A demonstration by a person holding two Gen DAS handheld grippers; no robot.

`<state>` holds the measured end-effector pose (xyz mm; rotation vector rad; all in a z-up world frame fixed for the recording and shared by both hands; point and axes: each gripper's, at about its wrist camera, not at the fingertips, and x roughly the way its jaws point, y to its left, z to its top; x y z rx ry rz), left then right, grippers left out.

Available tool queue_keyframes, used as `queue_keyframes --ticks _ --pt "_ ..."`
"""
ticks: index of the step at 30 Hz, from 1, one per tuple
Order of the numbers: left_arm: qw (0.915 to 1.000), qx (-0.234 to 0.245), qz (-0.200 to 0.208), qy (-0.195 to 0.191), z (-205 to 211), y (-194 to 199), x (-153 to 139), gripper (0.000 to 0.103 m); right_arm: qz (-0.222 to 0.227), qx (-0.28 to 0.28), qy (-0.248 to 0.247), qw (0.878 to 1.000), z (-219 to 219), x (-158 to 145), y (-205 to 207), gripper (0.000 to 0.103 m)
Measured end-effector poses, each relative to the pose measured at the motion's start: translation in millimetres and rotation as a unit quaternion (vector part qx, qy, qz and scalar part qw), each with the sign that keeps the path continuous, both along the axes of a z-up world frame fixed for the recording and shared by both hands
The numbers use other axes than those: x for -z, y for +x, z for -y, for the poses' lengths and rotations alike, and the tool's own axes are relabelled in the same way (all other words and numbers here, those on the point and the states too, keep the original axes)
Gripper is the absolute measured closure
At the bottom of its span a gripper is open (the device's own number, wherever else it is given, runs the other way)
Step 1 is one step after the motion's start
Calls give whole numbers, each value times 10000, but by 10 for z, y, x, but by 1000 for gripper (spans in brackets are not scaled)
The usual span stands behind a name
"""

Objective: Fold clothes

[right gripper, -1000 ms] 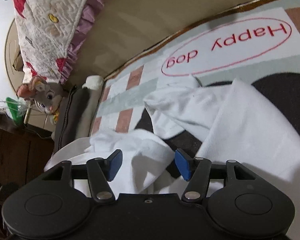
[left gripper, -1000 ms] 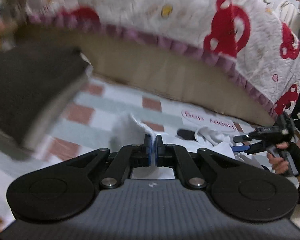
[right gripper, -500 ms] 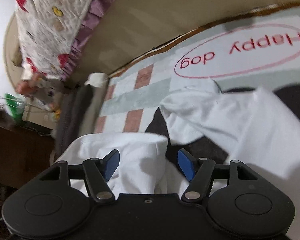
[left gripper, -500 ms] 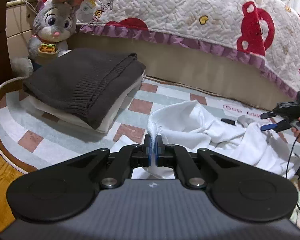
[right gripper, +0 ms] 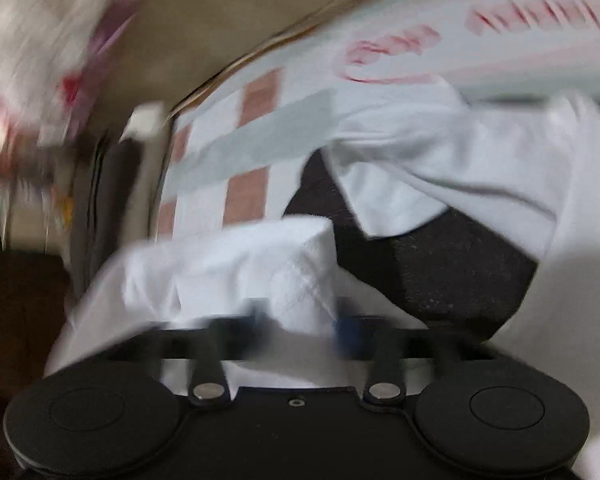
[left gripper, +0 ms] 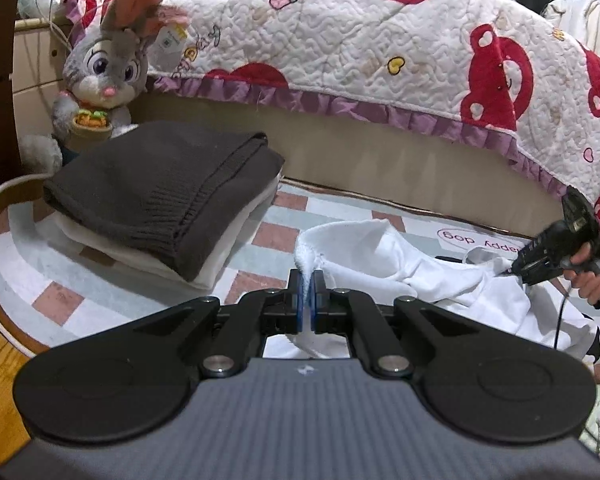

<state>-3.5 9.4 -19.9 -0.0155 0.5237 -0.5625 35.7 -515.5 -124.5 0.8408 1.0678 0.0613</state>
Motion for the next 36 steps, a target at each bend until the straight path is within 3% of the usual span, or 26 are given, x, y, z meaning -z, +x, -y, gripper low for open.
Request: queue_keyframes --ticks 2,4,8,13,17,20,23,27,30,32,33,36 --pt "9998 42 153 83 -19 9 -89 101 138 -374 -838 9957 -158 -173 -56 95" --pt "9994 84 306 166 -39 18 -177 101 426 -354 -1508 9870 -179 -496 -160 96" --pt "9972 0 726 199 -129 -22 -433 101 1307 -84 -2604 9566 -159 -1296 -417 96" --pt "9948 -193 993 112 -280 -128 -666 101 2308 257 -2968 9263 -151 -1970 -899 96" --pt "9940 -162 1059 218 -324 -142 -781 101 2280 115 -3052 9245 -149 -2082 -571 96" --pt "9941 125 999 404 -200 197 -982 100 2254 7 -3114 9232 -148 -2163 -320 96" --pt "9915 34 1115 675 23 899 -1335 100 2228 -102 -3175 9217 -146 -2244 -70 96" --pt "9906 -498 956 839 317 1956 -1473 100 2219 218 -3511 9094 -38 -2306 777 96" --pt "9855 -863 861 1178 624 2571 -1164 100 2210 461 -3760 8987 43 -2352 1416 93" --pt "9827 -1043 562 1425 754 2865 -836 100 2202 622 -3922 8910 97 -2383 1841 91" --pt "9810 -1123 423 1528 810 2992 -683 95 2190 676 -3823 8952 112 -2265 1930 86" --pt "9861 -1072 361 1216 684 2770 -582 80 2171 946 -3242 9159 150 -1915 2042 72"
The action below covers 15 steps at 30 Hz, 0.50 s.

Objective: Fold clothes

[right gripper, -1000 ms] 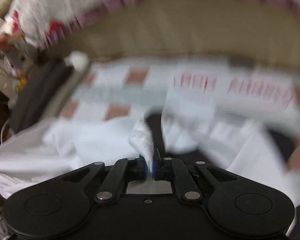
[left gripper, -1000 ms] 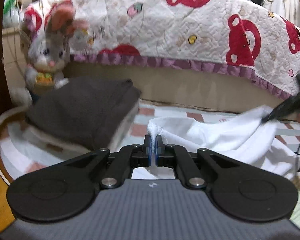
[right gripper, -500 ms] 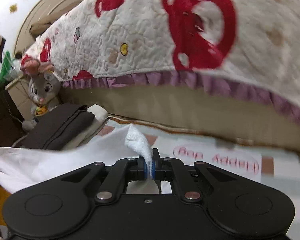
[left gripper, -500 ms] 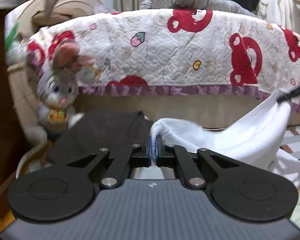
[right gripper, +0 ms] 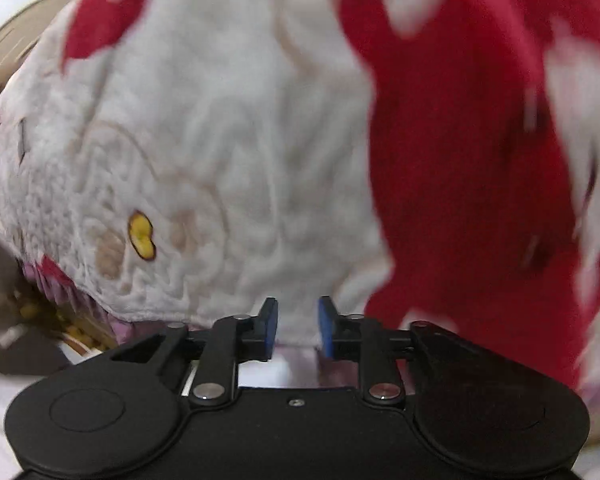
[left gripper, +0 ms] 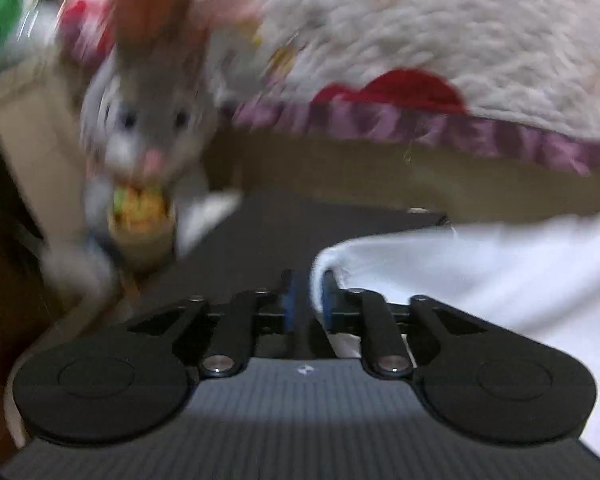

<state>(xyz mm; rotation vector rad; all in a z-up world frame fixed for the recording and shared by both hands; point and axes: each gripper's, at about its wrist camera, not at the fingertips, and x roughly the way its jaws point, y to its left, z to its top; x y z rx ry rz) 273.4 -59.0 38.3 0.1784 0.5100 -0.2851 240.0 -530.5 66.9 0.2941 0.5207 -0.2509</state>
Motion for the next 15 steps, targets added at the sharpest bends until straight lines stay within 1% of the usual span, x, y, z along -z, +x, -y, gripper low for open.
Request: queue_keyframes --ticks 1,2,5,6,7,8,9,10,12,13,14,15 --pt "9999 20 -12 -106 -42 -74 34 72 74 -129 347 9993 -4 115 -36 69" --pt "9998 39 -24 -212 -84 -149 68 71 51 -336 566 9978 -31 216 -72 67" --pt "9985 98 -60 -531 -210 -371 169 67 -267 -940 557 9937 -249 458 -349 66" --pt "9979 130 -58 -626 -256 -459 197 62 -334 -1145 526 9915 -316 542 -495 65" --pt "9977 282 84 -614 -335 -678 160 56 -416 -1310 537 9890 -377 627 -663 64" --pt "9969 373 113 -690 -431 -861 142 52 -476 -1449 611 9864 -439 695 -846 64" --pt "9958 443 33 -805 -543 -1035 147 48 -535 -1586 687 9835 -501 762 -1029 62" --pt "9945 430 -106 -946 -681 -1211 183 48 -543 -1708 743 9810 -586 812 -1231 59" --pt "9921 394 -437 -1106 -936 -1474 308 48 -555 -1951 852 9755 -758 910 -1636 58" --pt "9910 358 -595 -1143 -1046 -1594 400 48 -568 -2071 973 9718 -843 960 -1807 54" --pt "9897 324 -752 -1171 -1154 -1713 494 48 -697 -2239 1047 9665 -980 1010 -1936 52" --pt "9894 305 -896 -1106 -1246 -1810 602 48 -829 -2407 1120 9605 -1119 1061 -2064 50"
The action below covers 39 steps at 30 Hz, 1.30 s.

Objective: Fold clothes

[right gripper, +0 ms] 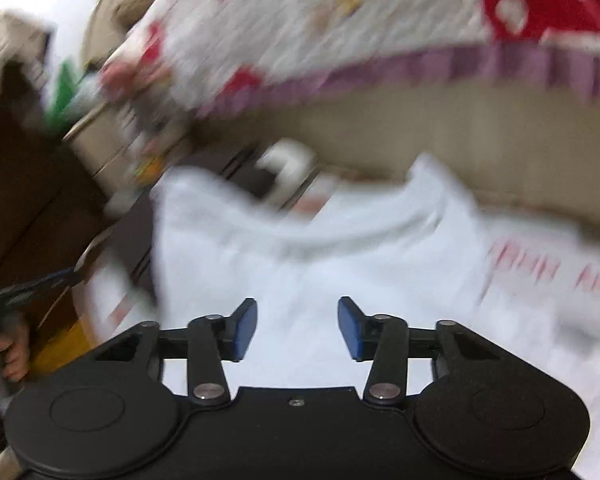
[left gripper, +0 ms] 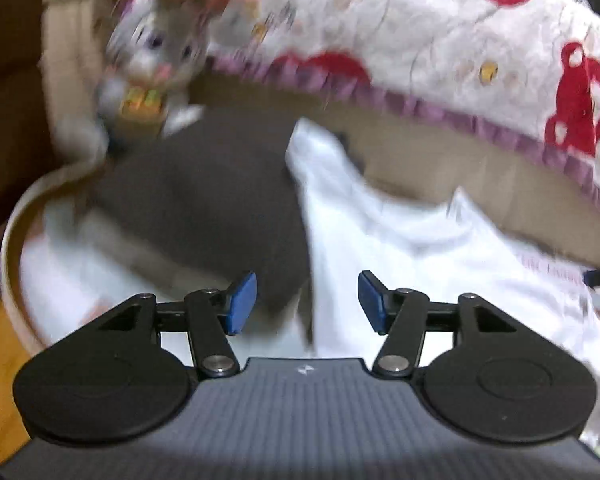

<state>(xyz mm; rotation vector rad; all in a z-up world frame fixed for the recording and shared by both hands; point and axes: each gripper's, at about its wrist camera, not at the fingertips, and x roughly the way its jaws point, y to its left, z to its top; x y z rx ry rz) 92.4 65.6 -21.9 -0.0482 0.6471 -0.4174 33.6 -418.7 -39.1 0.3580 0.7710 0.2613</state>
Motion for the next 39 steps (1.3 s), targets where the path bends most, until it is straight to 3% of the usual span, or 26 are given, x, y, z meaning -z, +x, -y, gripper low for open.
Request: queue_keyframes --ticks 2,4,6,10,14,16,20,22,26,29,30,31,34,36,39 --pt "9995 37 -190 253 -120 -166 204 50 -144 -399 -182 9989 -350 99 -237 50" --pt "9981 99 -528 312 -189 -277 365 62 -28 -726 -318 9969 -654 206 -446 49" --pt "9962 121 -849 121 -273 -341 468 66 0 -935 -265 9953 -849 330 -634 49" --pt "9934 -47 -1129 218 -400 -396 607 63 -282 -1234 -40 9919 -1080 588 -797 49" --pt "9879 -295 -1504 239 -528 -365 757 61 -312 -1858 -360 9814 -1321 681 -1029 48" --pt "9850 -339 -1689 26 -601 -350 823 60 -293 -2074 -576 9761 -1433 712 -1068 41" --pt "9853 -220 -1691 -64 -599 -381 912 56 -727 -1960 -979 9730 -1526 890 -1028 38" --pt "9873 -110 -1587 -30 -541 -370 940 52 -880 -1738 -687 9784 -1457 1030 -1005 38" --pt "9882 97 -1529 66 -372 -339 1010 48 -1245 -1035 750 9839 -1173 1332 -1003 37" --pt "9875 149 -1535 320 -246 -332 1093 48 -943 -1053 978 9851 -1213 1352 -1002 37" --pt "9870 184 -1560 348 -221 -328 1118 48 -840 -1060 1052 9852 -1227 1358 -1001 52" --pt "9868 221 -1550 406 -201 -334 1124 48 -737 -1068 1125 9851 -1242 1364 -1001 94" --pt "9864 362 -1461 663 -147 -372 1124 48 -522 -1338 813 9863 -1287 1070 -1124 93" --pt "9855 489 -1331 933 -116 -422 1104 48 -302 -1528 950 9832 -1177 710 -1303 93" --pt "9822 679 -1135 1337 -69 -496 1073 48 -662 -1512 771 9833 -1138 698 -1393 93"
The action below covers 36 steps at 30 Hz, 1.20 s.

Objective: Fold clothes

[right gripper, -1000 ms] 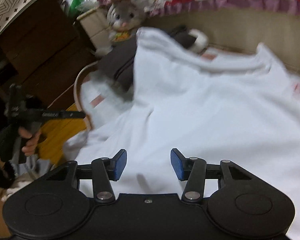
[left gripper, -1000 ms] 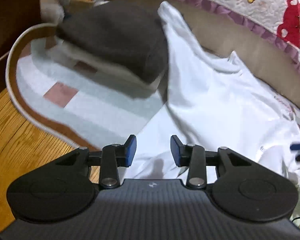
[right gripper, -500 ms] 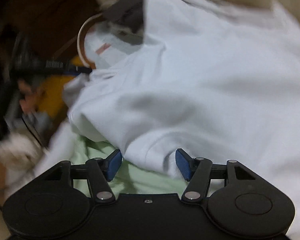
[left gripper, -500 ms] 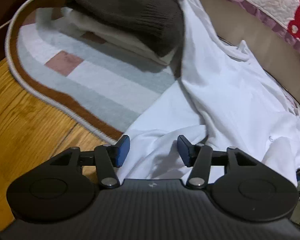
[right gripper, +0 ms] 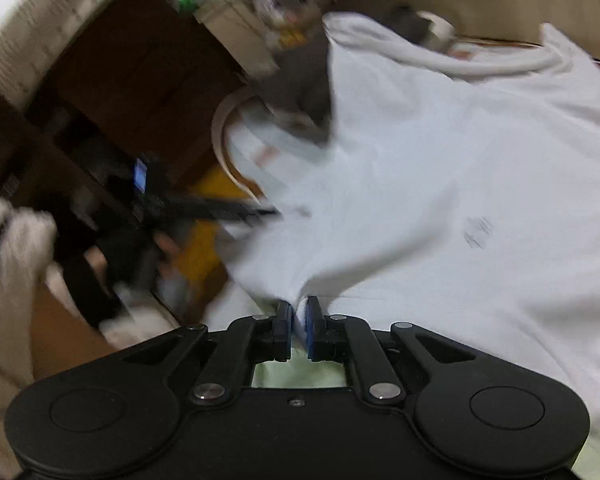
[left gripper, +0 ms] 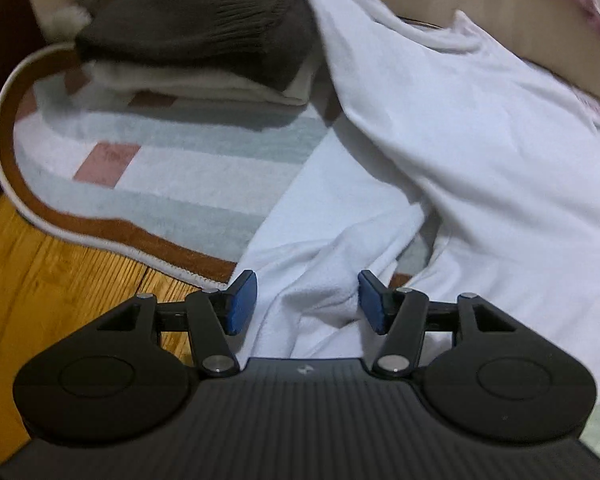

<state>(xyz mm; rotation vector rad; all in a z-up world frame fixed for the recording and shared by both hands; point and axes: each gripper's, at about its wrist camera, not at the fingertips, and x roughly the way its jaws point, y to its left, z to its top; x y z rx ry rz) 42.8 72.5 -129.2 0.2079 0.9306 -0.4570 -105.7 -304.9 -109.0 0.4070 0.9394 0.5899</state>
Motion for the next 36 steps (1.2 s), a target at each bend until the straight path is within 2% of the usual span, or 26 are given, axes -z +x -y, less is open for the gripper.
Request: queue_keyframes --ticks 3,6,7,8,10,13,15,19,21,22,23,24,26,30,31,33,35,36 --pt "9994 186 102 275 103 -2 31 48 -335 -22 -237 9992 38 -6 -88 94" --pt "9981 333 157 500 228 30 90 50 -560 60 -196 9982 -3 202 -52 94" --pt "9984 313 91 460 235 64 110 78 -546 97 -142 9984 10 210 -73 93" --pt "9987 284 30 413 242 97 125 95 -529 135 -86 9985 23 215 -96 93" --pt "9994 -15 179 303 224 85 24 98 -495 210 25 9985 50 227 -141 94" --pt "9939 -650 884 103 47 -50 -335 98 -356 421 327 9979 160 209 -199 94" --pt "9836 -1233 1309 -151 -183 -139 -630 98 -257 501 485 9972 226 172 -208 93" --pt "9484 -2264 2216 -138 -640 -437 -1153 98 -144 436 713 9964 273 103 -226 93" --pt "9315 -2646 2493 -104 -796 -605 -1282 98 -143 341 907 9952 255 86 -229 93" --pt "9213 -2878 2614 -13 -847 -691 -1288 98 -159 287 1006 9944 243 84 -232 93" --pt "9148 -3022 2678 86 -879 -751 -1246 98 -210 264 930 9951 211 107 -223 94" --pt "9104 -3153 2673 161 -917 -760 -1165 98 -263 242 848 9958 178 131 -214 94" --pt "9156 -3321 2268 58 -1053 -661 -905 98 -368 199 683 9968 112 178 -195 94" --pt "9140 -3544 1966 -183 -1233 -487 -675 98 -595 104 711 9956 47 233 -185 94" --pt "9122 -3497 2136 -94 -1207 -501 -736 98 -654 79 749 9950 36 244 -185 93" --pt "9132 -3448 2172 26 -1186 -504 -831 97 -687 0 1219 9902 98 168 -215 93" --pt "9175 -3591 1707 108 -1259 -412 -750 92 -653 -55 1346 9887 131 107 -257 93" --pt "9139 -3759 1506 278 -1320 -377 -636 92 -671 -53 1192 9906 107 122 -245 94"
